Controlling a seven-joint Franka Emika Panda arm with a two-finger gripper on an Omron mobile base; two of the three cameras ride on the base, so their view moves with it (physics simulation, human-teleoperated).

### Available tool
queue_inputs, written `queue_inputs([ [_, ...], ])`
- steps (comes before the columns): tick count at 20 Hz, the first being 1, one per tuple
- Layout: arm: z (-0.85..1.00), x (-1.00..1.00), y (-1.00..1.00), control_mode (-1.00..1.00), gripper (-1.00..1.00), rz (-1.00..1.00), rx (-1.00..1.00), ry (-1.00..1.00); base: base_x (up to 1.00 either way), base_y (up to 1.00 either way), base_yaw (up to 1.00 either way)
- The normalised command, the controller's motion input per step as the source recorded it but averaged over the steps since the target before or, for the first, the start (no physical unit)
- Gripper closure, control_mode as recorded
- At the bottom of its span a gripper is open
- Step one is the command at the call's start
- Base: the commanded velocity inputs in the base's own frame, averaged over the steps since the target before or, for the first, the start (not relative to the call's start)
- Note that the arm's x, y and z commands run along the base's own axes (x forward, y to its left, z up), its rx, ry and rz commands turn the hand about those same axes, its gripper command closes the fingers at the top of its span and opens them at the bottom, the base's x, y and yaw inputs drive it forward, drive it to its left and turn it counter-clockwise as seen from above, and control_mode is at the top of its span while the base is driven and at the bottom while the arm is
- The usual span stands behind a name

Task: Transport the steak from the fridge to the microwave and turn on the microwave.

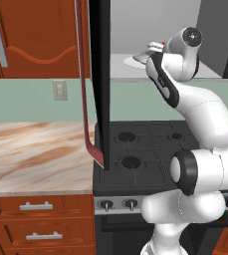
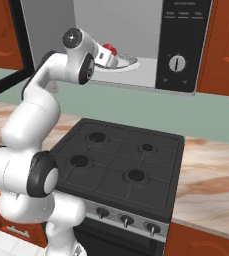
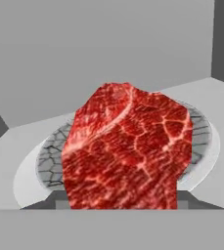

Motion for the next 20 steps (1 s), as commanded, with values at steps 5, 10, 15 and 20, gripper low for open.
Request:
queue_inputs([
  [5, -0.06, 0.44, -0.01, -1.0, 1.0, 0.0, 0.0, 0.02, 0.0, 0.0, 0.0],
  [10, -0.16, 0.46, -0.01, -1.0, 1.0, 0.0, 0.0, 0.08, 0.0, 0.0, 0.0],
  [15, -0.14, 0.43, -0.03, -1.0, 1.0, 0.0, 0.0, 0.05, 0.0, 0.0, 0.0],
  [20, -0.1, 0.4, -0.04, -1.0, 1.0, 0.0, 0.0, 0.03, 0.0, 0.0, 0.0],
])
